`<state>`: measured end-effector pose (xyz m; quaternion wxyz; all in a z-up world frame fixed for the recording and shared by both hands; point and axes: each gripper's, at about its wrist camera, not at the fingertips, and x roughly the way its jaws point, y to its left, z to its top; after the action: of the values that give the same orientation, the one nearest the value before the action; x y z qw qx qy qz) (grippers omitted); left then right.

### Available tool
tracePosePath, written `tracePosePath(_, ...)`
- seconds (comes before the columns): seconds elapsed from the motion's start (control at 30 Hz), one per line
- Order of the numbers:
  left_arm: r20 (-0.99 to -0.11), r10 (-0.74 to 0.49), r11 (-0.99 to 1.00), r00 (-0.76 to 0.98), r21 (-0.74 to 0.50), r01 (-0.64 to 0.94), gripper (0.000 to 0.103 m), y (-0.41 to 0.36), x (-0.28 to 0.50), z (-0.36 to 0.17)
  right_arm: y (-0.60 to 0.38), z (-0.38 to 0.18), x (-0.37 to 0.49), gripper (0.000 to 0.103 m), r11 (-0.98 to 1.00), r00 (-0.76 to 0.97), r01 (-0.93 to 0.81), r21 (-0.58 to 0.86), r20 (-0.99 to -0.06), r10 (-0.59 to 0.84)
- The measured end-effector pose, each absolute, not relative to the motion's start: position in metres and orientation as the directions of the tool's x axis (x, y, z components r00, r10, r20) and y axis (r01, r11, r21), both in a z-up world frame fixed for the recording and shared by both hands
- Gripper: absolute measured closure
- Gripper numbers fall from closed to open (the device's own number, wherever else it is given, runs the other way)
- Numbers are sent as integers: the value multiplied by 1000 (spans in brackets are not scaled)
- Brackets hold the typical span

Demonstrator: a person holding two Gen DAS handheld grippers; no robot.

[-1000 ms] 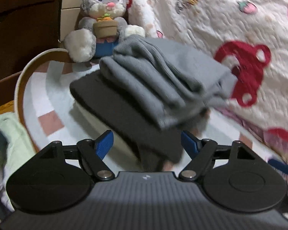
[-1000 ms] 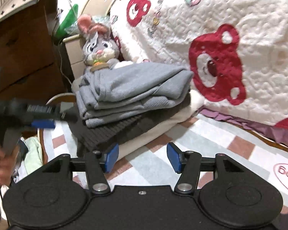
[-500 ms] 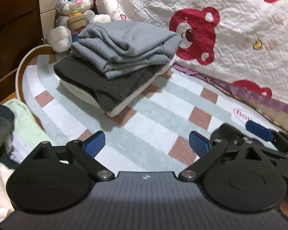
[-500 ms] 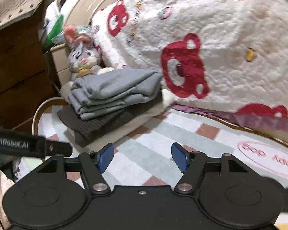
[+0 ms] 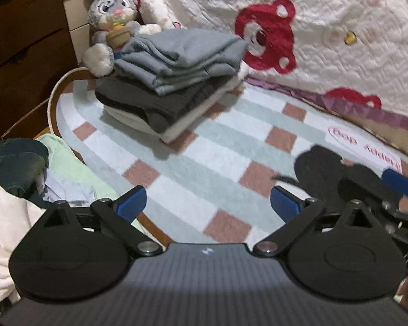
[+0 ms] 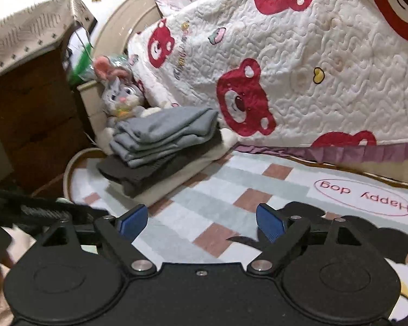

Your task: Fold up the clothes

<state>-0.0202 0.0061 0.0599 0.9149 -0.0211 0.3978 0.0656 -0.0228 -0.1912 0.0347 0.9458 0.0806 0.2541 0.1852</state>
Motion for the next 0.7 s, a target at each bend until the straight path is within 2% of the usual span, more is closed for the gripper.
tracePosePath(0.13, -702, 176, 984, 690, 112, -137, 0, -11, -33, 58, -191, 42, -33, 13, 917, 807, -329, 224, -437, 397)
tracePosePath(0.7, -713, 199, 979, 673, 114, -169, 0, -9, -44, 54, -184, 45, -44, 13, 902, 783, -379, 206, -448, 431)
